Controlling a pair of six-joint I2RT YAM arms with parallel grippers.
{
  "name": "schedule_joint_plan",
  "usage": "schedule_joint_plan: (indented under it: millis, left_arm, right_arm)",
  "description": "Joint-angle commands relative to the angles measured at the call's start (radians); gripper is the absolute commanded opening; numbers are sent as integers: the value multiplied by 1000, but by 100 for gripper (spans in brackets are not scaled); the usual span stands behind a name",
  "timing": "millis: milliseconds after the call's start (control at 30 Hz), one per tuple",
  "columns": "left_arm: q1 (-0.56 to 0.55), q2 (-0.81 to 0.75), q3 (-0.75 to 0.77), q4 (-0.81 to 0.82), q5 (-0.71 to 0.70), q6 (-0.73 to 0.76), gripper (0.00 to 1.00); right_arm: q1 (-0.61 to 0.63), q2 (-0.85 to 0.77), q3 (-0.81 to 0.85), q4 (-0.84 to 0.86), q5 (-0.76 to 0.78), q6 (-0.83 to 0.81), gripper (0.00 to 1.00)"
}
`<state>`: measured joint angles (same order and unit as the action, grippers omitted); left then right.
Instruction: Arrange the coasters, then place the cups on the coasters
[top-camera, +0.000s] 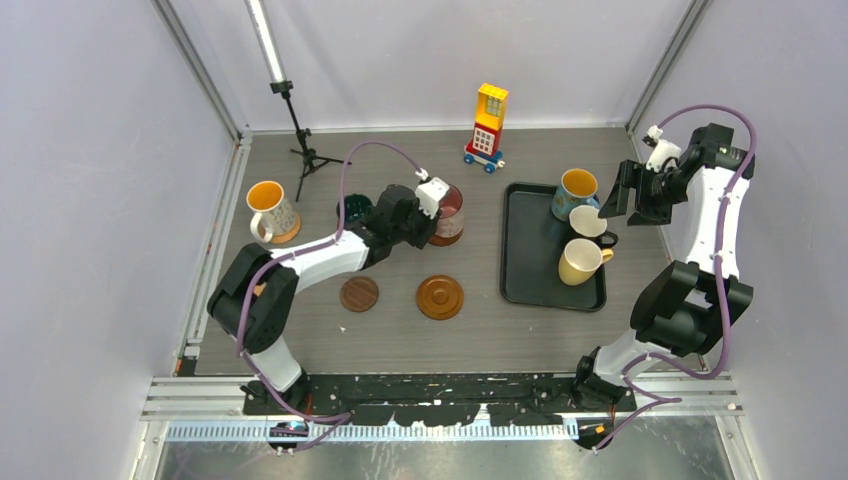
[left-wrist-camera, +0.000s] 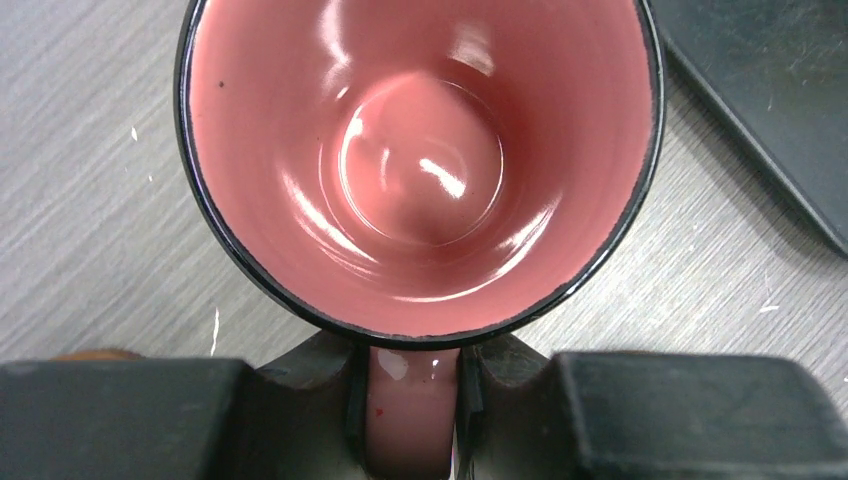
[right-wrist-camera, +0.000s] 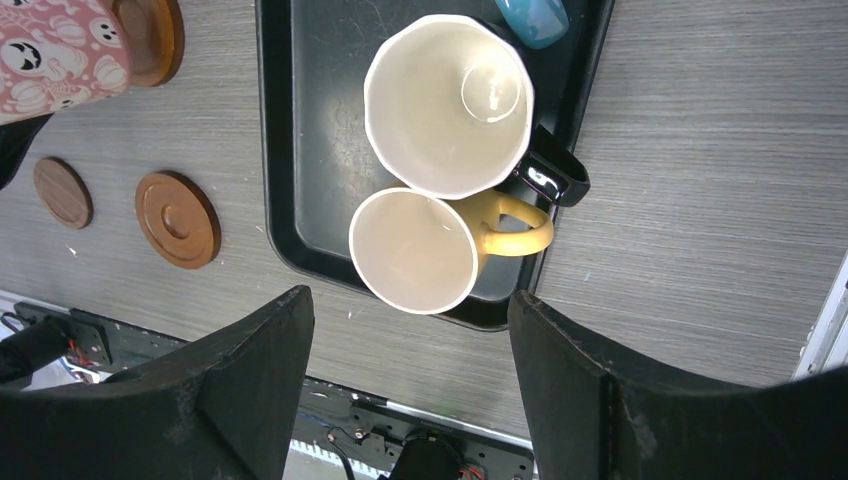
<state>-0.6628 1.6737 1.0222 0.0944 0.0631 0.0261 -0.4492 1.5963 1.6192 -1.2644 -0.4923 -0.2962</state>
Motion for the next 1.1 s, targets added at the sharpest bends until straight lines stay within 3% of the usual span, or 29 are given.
schedule_joint_plan:
  millis: [0, 367, 967, 1067]
  left_arm:
    - [17, -9, 37, 249, 36, 37, 0]
    - [23, 48, 68, 227, 5, 76, 0]
    - [23, 112, 121, 128, -86, 20, 0]
    - [22, 104, 117, 107, -70, 8, 5]
  right_arm:
    - [-4, -15, -1, 7, -16, 13, 76]
    - [-4, -12, 0, 8, -12, 10, 76]
    - [-4, 5, 11, 11, -15, 9, 76]
    - [-4, 4, 11, 11, -12, 6, 76]
